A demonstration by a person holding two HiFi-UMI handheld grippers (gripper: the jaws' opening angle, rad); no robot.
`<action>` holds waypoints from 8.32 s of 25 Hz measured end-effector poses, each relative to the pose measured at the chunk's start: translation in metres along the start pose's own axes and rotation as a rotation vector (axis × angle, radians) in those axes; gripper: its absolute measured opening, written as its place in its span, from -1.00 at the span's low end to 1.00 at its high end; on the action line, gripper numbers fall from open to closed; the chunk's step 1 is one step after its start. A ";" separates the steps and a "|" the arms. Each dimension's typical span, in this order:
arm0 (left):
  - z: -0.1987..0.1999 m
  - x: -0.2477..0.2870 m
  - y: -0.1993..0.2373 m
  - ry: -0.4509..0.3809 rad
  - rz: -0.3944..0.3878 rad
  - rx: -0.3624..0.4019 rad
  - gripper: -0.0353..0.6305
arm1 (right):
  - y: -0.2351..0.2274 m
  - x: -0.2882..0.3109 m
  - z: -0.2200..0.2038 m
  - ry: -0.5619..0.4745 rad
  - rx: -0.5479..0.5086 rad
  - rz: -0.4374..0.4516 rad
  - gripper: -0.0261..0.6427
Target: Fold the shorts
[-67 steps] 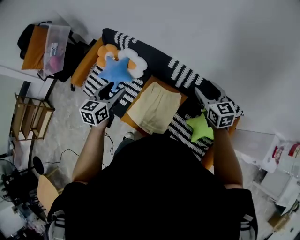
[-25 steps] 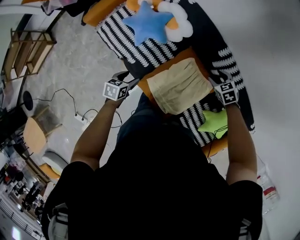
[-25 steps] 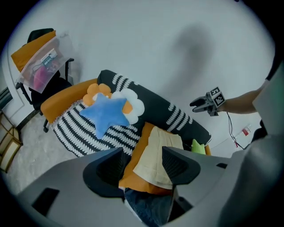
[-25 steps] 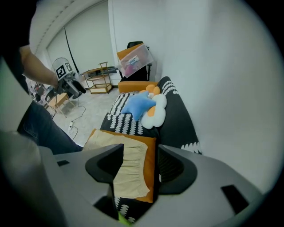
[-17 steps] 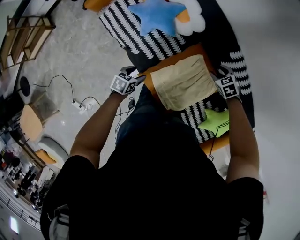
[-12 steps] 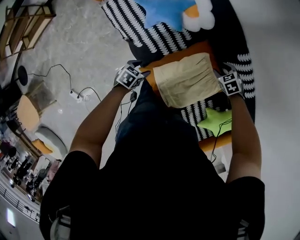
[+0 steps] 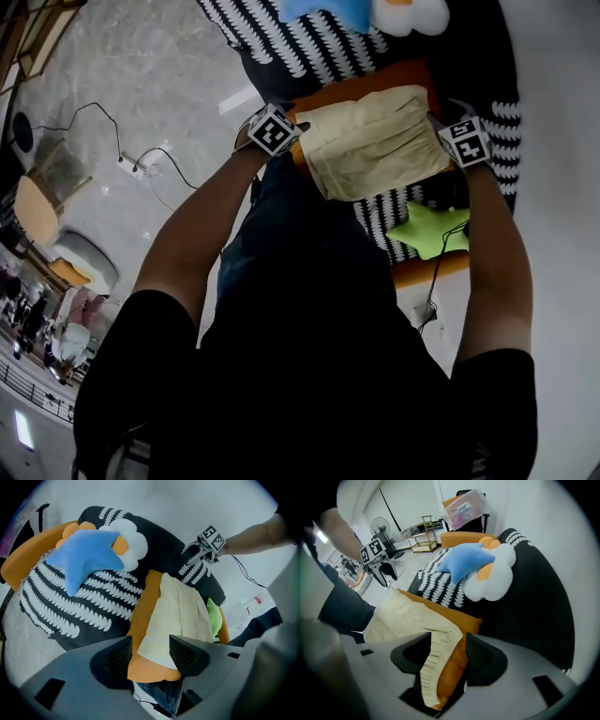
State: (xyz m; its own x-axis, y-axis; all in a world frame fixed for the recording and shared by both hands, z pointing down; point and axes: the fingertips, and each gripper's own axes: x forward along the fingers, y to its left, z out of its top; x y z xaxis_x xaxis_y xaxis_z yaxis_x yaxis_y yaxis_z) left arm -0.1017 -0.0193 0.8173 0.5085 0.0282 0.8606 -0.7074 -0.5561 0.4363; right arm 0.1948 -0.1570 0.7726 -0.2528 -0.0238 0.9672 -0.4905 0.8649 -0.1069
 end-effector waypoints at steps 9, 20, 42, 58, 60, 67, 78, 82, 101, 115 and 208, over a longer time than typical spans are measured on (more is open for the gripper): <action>-0.018 0.069 0.009 0.119 -0.005 -0.026 -0.18 | -0.014 0.044 0.010 0.062 -0.150 0.076 -0.16; -0.006 0.067 0.034 0.238 -0.115 0.347 -0.41 | -0.009 0.095 -0.002 0.247 -0.378 0.276 0.07; -0.030 0.042 0.022 0.294 -0.167 0.399 -0.79 | -0.029 0.095 -0.006 0.448 -0.600 0.352 -0.84; -0.004 -0.035 0.055 0.239 0.051 0.445 -0.81 | -0.023 0.048 0.067 0.116 -0.691 0.084 -0.84; -0.004 -0.044 0.047 0.226 0.063 0.459 -0.81 | -0.020 0.040 0.067 0.106 -0.699 0.063 -0.84; -0.014 -0.064 -0.001 0.159 0.043 0.458 -0.81 | -0.006 0.012 0.052 0.090 -0.705 0.021 -0.84; -0.036 -0.058 -0.107 0.088 -0.096 0.405 -0.81 | 0.016 -0.014 -0.012 0.103 -0.668 -0.007 -0.84; -0.047 -0.037 -0.151 0.087 -0.150 0.405 -0.81 | 0.022 -0.017 -0.046 0.113 -0.684 -0.047 -0.84; -0.088 0.076 -0.274 0.187 -0.284 0.338 -0.81 | 0.023 0.033 -0.134 0.171 -0.710 -0.195 -0.83; -0.107 0.122 -0.277 0.243 -0.273 0.365 -0.81 | 0.029 0.053 -0.176 0.163 -0.624 -0.199 -0.83; 0.288 0.160 -0.159 -0.031 -0.294 0.177 -0.74 | -0.037 0.004 -0.114 -0.585 0.831 0.097 -0.69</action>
State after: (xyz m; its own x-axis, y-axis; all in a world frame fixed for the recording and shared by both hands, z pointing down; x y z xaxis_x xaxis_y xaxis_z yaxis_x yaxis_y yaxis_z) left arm 0.2342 -0.1656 0.8099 0.6944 0.1850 0.6954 -0.4337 -0.6635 0.6097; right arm 0.3073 -0.1319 0.8064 -0.5807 -0.4061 0.7056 -0.8136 0.2594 -0.5203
